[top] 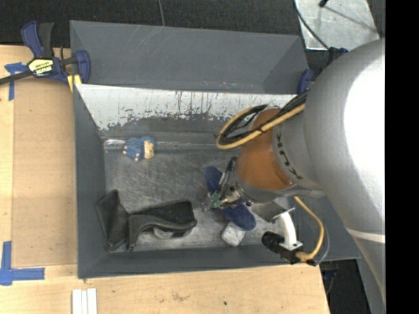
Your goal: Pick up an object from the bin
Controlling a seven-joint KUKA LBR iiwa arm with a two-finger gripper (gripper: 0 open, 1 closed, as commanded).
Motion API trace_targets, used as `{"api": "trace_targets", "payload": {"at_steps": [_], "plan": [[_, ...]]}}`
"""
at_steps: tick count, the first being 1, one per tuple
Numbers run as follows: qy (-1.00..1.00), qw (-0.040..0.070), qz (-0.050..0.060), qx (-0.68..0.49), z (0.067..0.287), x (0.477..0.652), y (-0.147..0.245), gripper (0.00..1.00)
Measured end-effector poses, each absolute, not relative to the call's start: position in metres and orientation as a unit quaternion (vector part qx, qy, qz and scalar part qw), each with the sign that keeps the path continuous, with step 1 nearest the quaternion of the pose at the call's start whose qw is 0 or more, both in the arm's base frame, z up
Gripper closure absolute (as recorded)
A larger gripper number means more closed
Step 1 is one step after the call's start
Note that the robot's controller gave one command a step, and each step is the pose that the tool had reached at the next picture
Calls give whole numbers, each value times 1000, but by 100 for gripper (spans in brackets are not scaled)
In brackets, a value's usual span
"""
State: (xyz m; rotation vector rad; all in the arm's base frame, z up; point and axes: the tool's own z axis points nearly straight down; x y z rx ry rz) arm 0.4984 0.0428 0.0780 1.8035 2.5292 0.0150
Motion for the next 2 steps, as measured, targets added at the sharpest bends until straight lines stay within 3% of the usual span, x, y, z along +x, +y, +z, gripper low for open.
{"api": "trace_targets", "payload": {"at_steps": [1, 2], "plan": [[815, 6, 2, 580, 89, 502, 41, 100], [815, 3, 2, 579, 196, 503, 40, 100]]}}
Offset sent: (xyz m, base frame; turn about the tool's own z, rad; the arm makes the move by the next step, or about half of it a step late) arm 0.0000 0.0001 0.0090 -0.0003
